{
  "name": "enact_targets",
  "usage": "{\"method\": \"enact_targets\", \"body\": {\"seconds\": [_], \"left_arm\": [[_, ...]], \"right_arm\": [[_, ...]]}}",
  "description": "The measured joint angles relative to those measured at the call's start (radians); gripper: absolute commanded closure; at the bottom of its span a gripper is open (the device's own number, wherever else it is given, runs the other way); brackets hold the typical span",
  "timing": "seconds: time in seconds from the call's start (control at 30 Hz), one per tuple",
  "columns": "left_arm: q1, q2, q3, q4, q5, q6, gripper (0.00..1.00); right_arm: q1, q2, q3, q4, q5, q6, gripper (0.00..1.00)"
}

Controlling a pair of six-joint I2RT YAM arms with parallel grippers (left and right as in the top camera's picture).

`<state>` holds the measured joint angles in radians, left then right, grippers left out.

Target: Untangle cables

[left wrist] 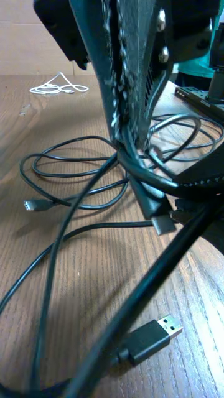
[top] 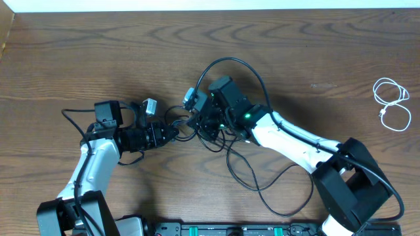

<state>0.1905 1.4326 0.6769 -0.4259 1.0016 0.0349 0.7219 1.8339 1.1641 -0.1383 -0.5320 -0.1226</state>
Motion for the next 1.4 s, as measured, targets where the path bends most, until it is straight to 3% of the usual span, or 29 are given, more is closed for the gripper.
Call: {"method": "enact_targets", "body": {"seconds": [0.5,0.63,0.83,0.9,1.0,1.07,1.13,1.4], "left_arm": [[-0.002,0.0,0.0,0.004,0.04,-0.003,0.91],[-0.002,0.0,0.0,0.005,0.039,-0.005,0.91],[-0.009,0.0,0.0,0.005,0.038,-0.006,0.91],[-0.011,0.0,0.0,0.005,0.035,-0.008,0.91],[-0.008,0.0,0.0,0.003,0.017,-0.009,0.91],[-0.007,0.0,0.0,0.004,0.011,-0.01,0.91],[-0.005,0.0,0.0,0.004,0.008,-0.011,0.91],[-0.005,0.0,0.0,0.005,0.005,-0.02,0.91]], "right_arm": [[-0.179,-0.042,0.0,0.013,-0.495,0.011,0.99],[-0.206,-0.042,0.0,-0.042,-0.424,0.101,0.99],[-0.208,-0.042,0.0,-0.222,-0.152,0.294,0.99],[-0.193,-0.042,0.0,-0.265,-0.101,0.33,0.92],[-0.165,-0.042,0.0,-0.322,-0.028,0.367,0.69],[-0.149,-0.042,0.0,-0.344,0.006,0.372,0.46],[-0.136,-0.042,0.0,-0.367,0.023,0.349,0.34],[-0.182,-0.054,0.0,-0.388,-0.018,0.292,0.28]]}}
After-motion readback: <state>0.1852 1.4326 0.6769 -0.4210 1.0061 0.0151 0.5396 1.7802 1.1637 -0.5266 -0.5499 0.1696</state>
